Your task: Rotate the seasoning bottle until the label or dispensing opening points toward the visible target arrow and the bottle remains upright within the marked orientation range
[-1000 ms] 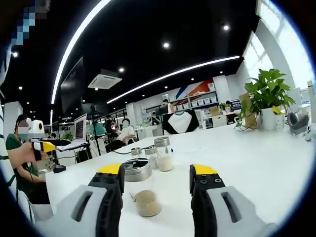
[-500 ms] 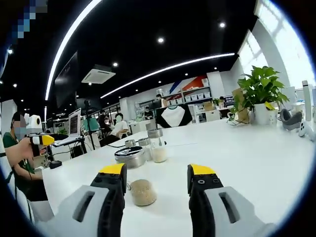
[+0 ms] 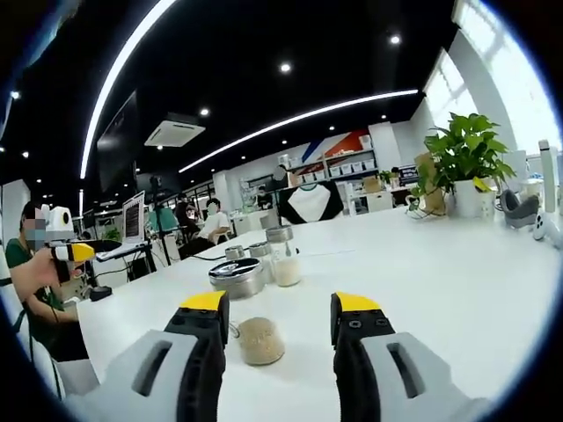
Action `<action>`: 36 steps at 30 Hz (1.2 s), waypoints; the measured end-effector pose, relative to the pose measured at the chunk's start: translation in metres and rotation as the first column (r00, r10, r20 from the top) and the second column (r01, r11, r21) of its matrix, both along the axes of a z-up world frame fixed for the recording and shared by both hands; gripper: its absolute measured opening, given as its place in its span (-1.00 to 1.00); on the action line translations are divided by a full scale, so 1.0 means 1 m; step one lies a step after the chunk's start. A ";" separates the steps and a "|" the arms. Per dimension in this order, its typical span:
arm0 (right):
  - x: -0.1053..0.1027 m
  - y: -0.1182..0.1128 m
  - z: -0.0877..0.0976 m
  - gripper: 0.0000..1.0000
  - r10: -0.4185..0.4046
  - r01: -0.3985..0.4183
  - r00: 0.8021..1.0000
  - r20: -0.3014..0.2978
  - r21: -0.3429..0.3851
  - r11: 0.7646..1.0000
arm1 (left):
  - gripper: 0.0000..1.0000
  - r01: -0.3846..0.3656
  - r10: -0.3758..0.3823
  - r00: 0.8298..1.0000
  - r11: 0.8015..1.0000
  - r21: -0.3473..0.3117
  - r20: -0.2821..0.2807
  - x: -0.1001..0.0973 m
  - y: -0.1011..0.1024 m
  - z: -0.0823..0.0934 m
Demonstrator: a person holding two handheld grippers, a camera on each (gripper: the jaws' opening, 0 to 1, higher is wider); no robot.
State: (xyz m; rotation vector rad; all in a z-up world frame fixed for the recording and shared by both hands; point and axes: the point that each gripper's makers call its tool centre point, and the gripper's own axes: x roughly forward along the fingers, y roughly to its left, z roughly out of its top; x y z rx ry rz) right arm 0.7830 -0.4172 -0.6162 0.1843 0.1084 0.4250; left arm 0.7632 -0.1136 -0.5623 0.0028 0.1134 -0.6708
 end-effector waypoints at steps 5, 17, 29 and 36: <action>0.003 -0.005 -0.006 -0.14 -0.008 0.008 1.000 -0.018 0.009 1.000 | 0.79 -0.009 0.009 1.000 1.000 -0.002 0.003 -0.003 0.004 0.000; 0.004 -0.007 -0.008 -0.18 -0.010 0.010 1.000 -0.021 0.018 1.000 | 0.79 -0.016 0.016 1.000 1.000 0.006 -0.011 -0.008 0.007 -0.006; 0.010 -0.015 -0.011 -0.21 -0.026 0.027 0.999 -0.036 0.027 0.999 | 0.78 -0.002 0.002 1.000 1.000 0.028 -0.008 -0.006 0.001 -0.006; 0.010 -0.012 -0.011 -0.21 -0.021 0.022 0.999 -0.044 0.023 1.000 | 0.78 0.003 -0.002 1.000 0.999 0.036 -0.018 -0.005 0.002 -0.009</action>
